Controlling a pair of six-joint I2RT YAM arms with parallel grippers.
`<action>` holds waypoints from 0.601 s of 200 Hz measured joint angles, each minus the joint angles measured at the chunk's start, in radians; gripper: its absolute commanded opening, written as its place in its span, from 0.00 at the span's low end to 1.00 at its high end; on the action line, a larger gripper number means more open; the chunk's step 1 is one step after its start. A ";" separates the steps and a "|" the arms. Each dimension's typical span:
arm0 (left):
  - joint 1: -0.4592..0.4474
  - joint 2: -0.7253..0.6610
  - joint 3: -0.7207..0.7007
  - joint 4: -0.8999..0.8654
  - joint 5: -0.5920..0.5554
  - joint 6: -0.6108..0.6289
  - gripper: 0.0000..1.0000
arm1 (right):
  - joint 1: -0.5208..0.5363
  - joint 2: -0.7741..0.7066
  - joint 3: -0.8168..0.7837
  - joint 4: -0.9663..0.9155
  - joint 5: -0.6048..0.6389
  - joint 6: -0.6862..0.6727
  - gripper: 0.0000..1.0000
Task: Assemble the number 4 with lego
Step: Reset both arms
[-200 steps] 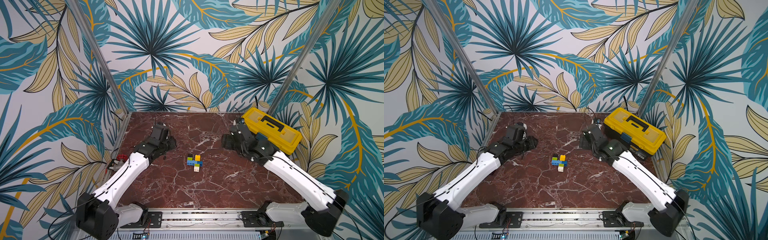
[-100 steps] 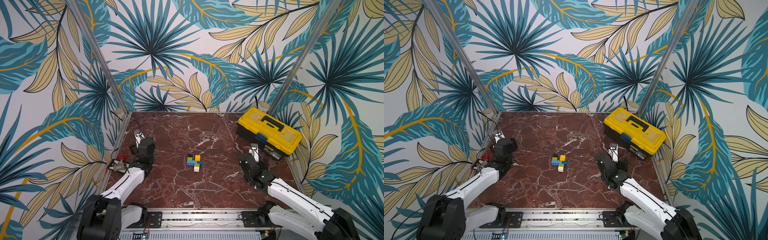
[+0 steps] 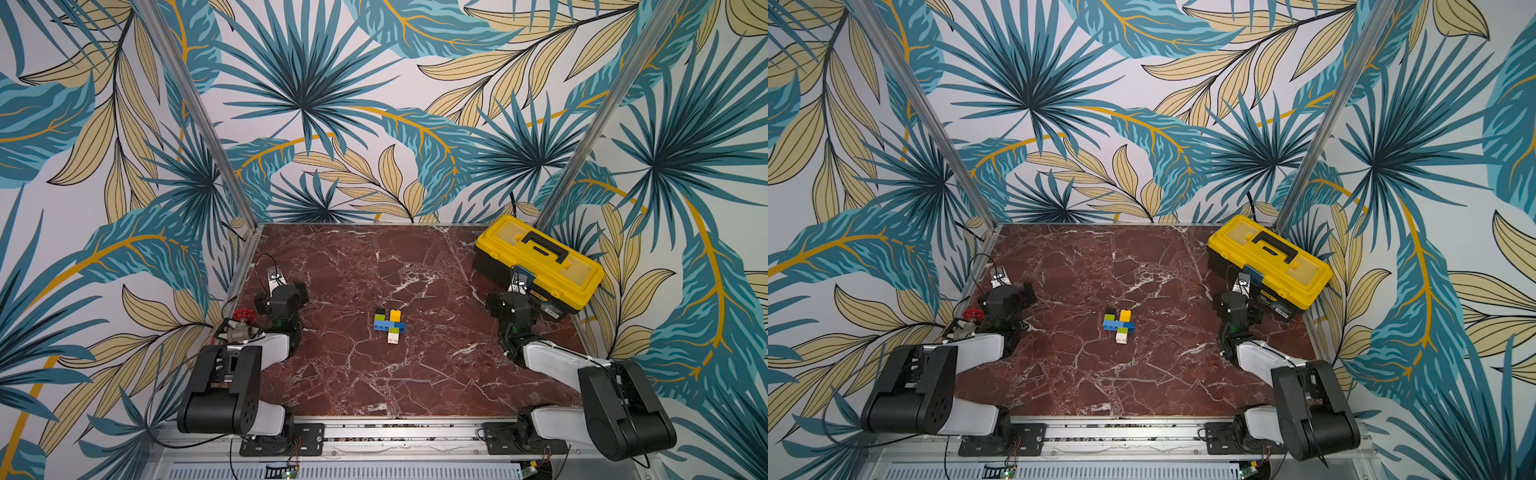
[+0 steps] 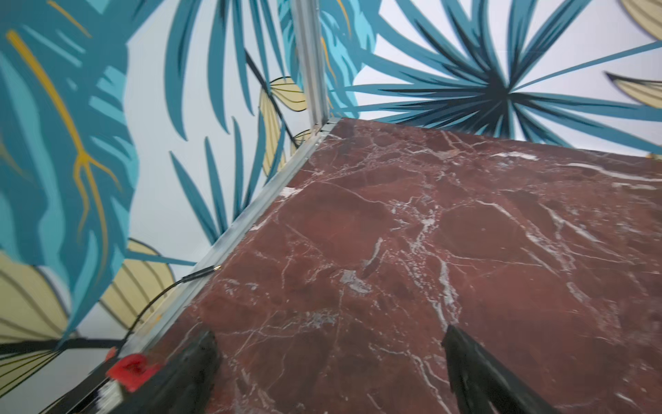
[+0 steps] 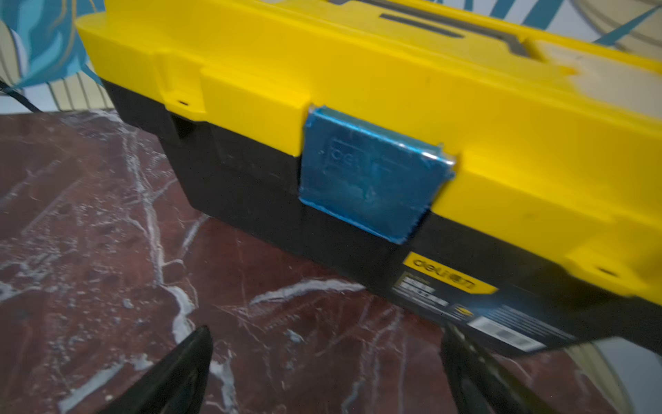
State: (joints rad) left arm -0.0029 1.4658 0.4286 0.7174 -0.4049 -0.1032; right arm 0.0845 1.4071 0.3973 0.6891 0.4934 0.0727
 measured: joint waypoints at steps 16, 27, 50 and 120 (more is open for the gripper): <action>-0.003 0.074 -0.036 0.138 0.062 0.021 1.00 | -0.041 0.097 0.004 0.065 -0.098 -0.003 0.99; -0.004 0.087 -0.041 0.116 0.090 0.026 1.00 | -0.048 0.114 0.000 0.085 -0.150 -0.007 0.99; -0.004 0.095 -0.046 0.195 0.119 0.035 1.00 | -0.050 0.109 0.003 0.121 -0.211 -0.010 0.99; -0.022 0.106 -0.052 0.275 0.144 0.070 1.00 | -0.051 0.106 0.003 0.148 -0.259 -0.014 0.99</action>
State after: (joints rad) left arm -0.0246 1.5715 0.3767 0.9928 -0.2607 -0.0330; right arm 0.0334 1.5131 0.4004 0.8368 0.2340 0.0586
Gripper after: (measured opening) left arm 0.997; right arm 0.993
